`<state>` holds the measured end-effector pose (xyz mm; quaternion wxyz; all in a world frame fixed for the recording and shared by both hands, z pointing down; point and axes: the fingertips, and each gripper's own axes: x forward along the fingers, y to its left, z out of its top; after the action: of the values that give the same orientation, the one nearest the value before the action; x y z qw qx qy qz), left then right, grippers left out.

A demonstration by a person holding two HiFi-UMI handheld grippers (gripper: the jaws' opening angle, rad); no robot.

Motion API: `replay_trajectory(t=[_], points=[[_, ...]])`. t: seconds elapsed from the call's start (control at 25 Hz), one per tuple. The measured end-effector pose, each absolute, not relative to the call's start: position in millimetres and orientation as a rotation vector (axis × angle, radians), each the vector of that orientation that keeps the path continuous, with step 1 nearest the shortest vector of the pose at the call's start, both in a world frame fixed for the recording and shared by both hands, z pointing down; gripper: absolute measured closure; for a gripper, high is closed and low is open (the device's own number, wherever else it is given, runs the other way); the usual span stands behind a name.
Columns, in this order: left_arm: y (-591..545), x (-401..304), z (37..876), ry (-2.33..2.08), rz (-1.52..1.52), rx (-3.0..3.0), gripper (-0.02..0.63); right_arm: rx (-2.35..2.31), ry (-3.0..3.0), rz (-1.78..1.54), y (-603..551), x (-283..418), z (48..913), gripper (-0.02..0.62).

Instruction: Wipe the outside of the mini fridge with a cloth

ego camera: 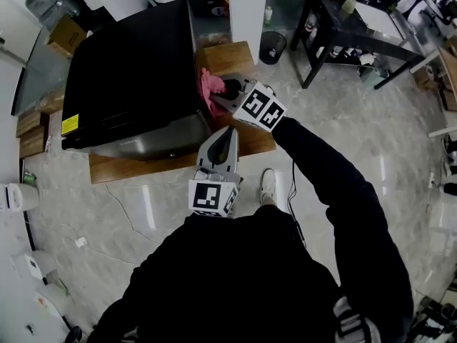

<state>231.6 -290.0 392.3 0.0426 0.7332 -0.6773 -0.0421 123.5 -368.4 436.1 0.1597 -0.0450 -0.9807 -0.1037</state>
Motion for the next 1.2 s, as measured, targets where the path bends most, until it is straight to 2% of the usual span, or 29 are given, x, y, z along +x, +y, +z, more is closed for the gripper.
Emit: replay_trajectory(t=[0.52, 1.2], points=[[-332.9, 220.0, 473.5, -2.205, -0.149, 1.966, 0.6, -0.414, -2.804, -0.155, -386.5, 112.3, 528.9, 0.511], [-356.0, 186.9, 596.1, -2.215, -0.147, 1.668, 0.6, -0.491, -2.66, -0.009, -388.8, 104.0, 700.9, 0.511]])
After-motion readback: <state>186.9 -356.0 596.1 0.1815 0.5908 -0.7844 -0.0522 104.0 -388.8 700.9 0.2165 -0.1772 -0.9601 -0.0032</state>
